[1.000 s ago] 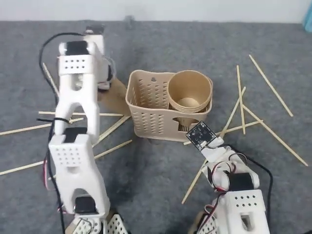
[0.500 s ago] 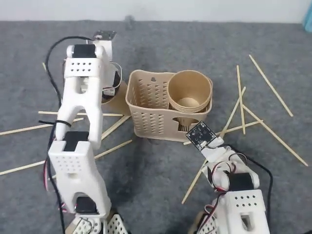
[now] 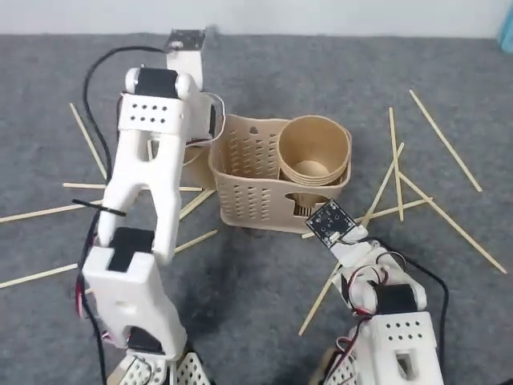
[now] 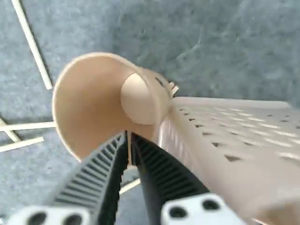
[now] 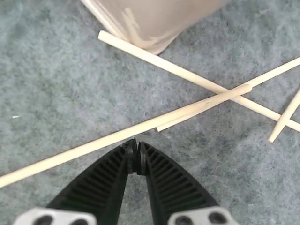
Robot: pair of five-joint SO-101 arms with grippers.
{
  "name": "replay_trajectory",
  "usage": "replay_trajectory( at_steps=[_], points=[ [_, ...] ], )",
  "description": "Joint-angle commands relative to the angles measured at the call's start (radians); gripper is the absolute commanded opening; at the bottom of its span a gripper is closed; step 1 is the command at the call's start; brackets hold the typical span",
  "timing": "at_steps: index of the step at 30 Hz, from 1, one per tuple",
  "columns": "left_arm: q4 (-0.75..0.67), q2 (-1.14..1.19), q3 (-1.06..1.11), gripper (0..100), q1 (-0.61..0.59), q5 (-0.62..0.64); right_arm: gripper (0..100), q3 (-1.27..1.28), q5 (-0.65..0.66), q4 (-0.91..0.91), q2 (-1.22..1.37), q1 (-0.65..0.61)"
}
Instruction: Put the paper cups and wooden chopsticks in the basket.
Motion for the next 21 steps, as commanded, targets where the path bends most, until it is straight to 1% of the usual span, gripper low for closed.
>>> replay_trajectory(
  at_steps=[1, 7, 11, 14, 18, 21],
  points=[
    [-0.028, -0.109, -0.041, 1, 0.023, 0.052, 0.9, -0.006, 0.011, -0.010, -0.012, -0.008],
    [-0.040, -0.109, -0.041, 2, -0.032, 0.051, 0.9, -0.006, 0.011, -0.010, -0.012, -0.008],
    [-0.015, -0.115, -0.021, 11, -0.048, 0.002, 0.9, -0.006, 0.011, -0.010, -0.012, -0.008],
    [-0.011, -0.120, -0.002, 15, -0.044, -0.011, 0.9, -0.006, 0.011, -0.010, -0.012, -0.010],
    [-0.011, -0.124, -0.004, 15, -0.052, -0.012, 0.9, -0.006, 0.011, -0.010, -0.012, -0.010],
    [-0.011, -0.152, 0.002, 15, -0.080, -0.012, 0.9, -0.006, 0.011, -0.010, -0.012, -0.010]
  ],
)
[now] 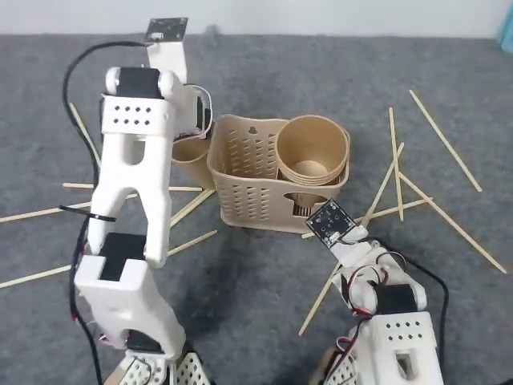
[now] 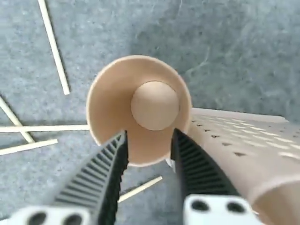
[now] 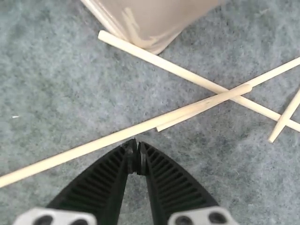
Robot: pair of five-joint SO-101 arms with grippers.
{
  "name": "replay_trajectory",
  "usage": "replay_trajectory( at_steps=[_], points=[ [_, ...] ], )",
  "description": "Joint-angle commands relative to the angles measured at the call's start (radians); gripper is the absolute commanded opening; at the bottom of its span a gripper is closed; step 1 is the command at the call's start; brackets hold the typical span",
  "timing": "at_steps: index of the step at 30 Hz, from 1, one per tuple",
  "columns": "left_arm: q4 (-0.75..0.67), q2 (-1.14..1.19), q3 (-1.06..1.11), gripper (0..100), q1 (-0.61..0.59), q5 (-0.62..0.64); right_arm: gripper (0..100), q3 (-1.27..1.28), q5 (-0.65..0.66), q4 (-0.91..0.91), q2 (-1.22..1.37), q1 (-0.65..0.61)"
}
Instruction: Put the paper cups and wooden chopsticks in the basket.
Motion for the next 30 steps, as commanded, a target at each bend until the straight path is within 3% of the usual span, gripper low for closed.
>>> replay_trajectory(
  at_steps=[1, 9, 19, 25, 30],
  points=[
    [0.009, -0.101, -0.001, 15, -0.049, -0.015, 0.9, -0.006, 0.011, -0.010, -0.012, -0.010],
    [-0.012, -0.109, 0.042, 15, -0.172, -0.014, 0.9, -0.006, 0.011, -0.010, -0.012, -0.012],
    [-0.333, -0.118, 0.423, 15, -0.129, 0.011, 0.9, -0.006, 0.011, -0.010, -0.012, -0.010],
    [-0.347, -0.118, 0.438, 15, -0.137, 0.097, 0.9, -0.006, 0.011, -0.010, -0.012, -0.010],
    [-0.347, -0.118, 0.435, 0, -0.137, 0.095, 0.9, -0.006, 0.011, -0.010, -0.012, -0.010]
  ],
)
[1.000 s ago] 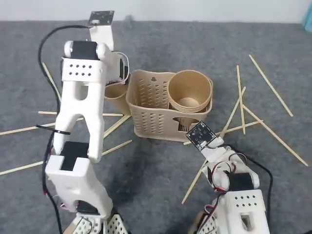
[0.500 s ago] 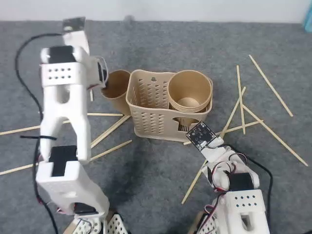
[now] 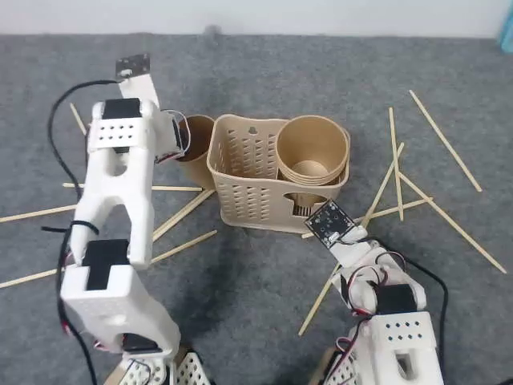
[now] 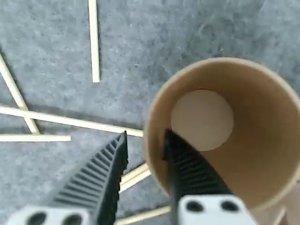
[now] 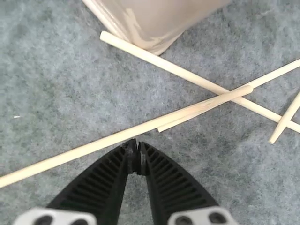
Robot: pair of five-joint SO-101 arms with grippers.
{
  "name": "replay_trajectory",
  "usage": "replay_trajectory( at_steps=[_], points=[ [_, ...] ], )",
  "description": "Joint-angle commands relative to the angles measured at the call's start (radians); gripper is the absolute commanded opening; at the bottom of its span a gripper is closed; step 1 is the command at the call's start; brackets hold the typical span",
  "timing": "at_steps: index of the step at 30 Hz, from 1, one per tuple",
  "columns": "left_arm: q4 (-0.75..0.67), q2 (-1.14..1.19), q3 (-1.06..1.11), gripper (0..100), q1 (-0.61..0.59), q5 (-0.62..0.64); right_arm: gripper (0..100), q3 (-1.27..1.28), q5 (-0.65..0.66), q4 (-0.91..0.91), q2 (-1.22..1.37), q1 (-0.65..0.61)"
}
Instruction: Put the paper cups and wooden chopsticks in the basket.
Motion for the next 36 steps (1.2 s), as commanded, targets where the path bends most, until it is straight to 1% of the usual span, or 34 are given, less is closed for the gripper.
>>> replay_trajectory(
  at_steps=[1, 9, 11, 14, 18, 20, 24, 26, 30, 33, 36],
  points=[
    [-0.015, -0.068, -0.002, 1, 0.002, 0.014, 0.9, -0.006, 0.011, -0.010, -0.012, -0.004],
    [-0.014, -0.068, -0.016, 1, 0.000, 0.015, 0.9, -0.006, 0.011, -0.010, -0.012, -0.002],
    [0.012, -0.068, -0.042, 1, -0.003, 0.015, 0.9, -0.006, 0.011, -0.010, -0.012, -0.002],
    [0.080, -0.068, -0.134, 1, -0.034, 0.021, 0.9, -0.006, 0.011, -0.010, -0.012, -0.002],
    [0.198, -0.068, -0.303, 1, -0.092, 0.081, 0.9, -0.006, 0.011, -0.010, -0.012, -0.002],
    [0.264, -0.068, -0.395, 1, -0.117, 0.091, 0.9, -0.006, 0.011, -0.010, -0.012, -0.002],
    [0.391, -0.068, -0.572, 1, -0.130, 0.092, 0.9, -0.006, 0.011, -0.010, -0.012, -0.002],
    [0.396, -0.075, -0.622, 1, -0.129, 0.092, 0.9, -0.006, 0.011, -0.010, -0.012, -0.002],
    [0.394, -0.175, -0.644, 1, -0.103, 0.095, 0.9, -0.006, 0.011, -0.010, -0.012, -0.002],
    [0.393, -0.304, -0.642, 1, -0.041, 0.097, 0.9, -0.006, 0.011, -0.010, -0.012, -0.002],
    [0.391, -0.451, -0.642, 1, 0.051, 0.098, 0.9, -0.006, 0.011, -0.010, -0.012, -0.001]
  ],
)
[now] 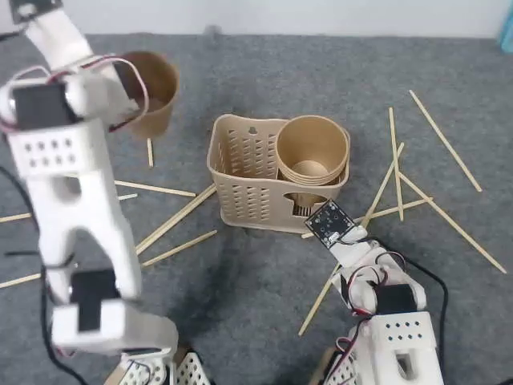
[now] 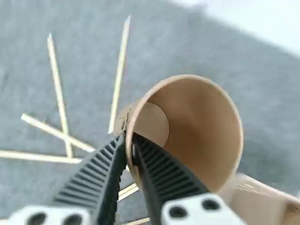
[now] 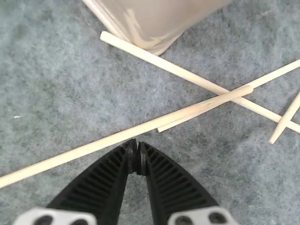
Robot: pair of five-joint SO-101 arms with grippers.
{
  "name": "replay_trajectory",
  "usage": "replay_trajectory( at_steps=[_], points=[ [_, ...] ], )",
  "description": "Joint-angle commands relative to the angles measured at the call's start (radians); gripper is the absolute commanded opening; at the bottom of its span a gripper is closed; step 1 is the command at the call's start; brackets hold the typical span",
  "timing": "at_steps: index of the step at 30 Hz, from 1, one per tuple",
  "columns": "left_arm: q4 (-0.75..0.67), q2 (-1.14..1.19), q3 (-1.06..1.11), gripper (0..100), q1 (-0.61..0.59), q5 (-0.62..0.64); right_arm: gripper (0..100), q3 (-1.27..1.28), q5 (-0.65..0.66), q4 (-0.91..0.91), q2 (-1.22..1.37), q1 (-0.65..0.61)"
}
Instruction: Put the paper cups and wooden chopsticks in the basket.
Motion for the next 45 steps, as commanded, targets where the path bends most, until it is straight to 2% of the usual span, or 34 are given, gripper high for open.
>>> replay_trajectory(
  at_steps=[1, 5, 9, 16, 20, 29, 39, 45],
  points=[
    [0.031, -0.265, -0.042, 1, 0.146, 0.025, 0.9, -0.006, 0.011, -0.010, -0.012, -0.001],
    [0.009, -0.410, -0.041, 1, 0.338, 0.078, 0.9, -0.006, 0.011, -0.010, -0.012, -0.001],
    [-0.015, -0.423, -0.042, 1, 0.540, 0.084, 0.9, -0.006, 0.009, -0.010, -0.012, -0.001],
    [-0.032, -0.353, -0.042, 1, 0.726, 0.107, 0.9, -0.006, 0.009, -0.008, -0.012, -0.001],
    [-0.043, -0.290, -0.042, 1, 0.738, 0.104, 0.9, -0.006, 0.011, -0.008, -0.012, -0.001],
    [-0.098, -0.129, -0.044, 1, 0.687, 0.100, 0.9, -0.006, 0.011, -0.008, -0.012, -0.001],
    [-0.084, -0.080, 0.028, 1, 0.683, 0.098, 0.9, -0.006, 0.011, -0.008, -0.012, -0.001],
    [-0.078, -0.089, 0.094, 14, 0.681, 0.083, 0.9, -0.006, 0.011, -0.008, -0.012, -0.001]
  ],
)
